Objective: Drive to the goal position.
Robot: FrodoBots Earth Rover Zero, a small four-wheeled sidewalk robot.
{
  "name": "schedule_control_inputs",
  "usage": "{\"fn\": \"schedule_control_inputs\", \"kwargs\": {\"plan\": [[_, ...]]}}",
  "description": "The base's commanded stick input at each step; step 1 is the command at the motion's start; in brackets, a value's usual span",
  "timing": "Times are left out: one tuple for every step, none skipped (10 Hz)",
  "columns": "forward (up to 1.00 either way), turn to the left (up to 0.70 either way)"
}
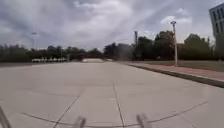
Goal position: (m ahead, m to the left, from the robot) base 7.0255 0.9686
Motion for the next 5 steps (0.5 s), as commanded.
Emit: {"fn": "schedule_control_inputs", "kwargs": {"plan": [[1.0,0.0],[1.0,0.0],[1.0,0.0],[1.0,0.0],[1.0,0.0]]}}
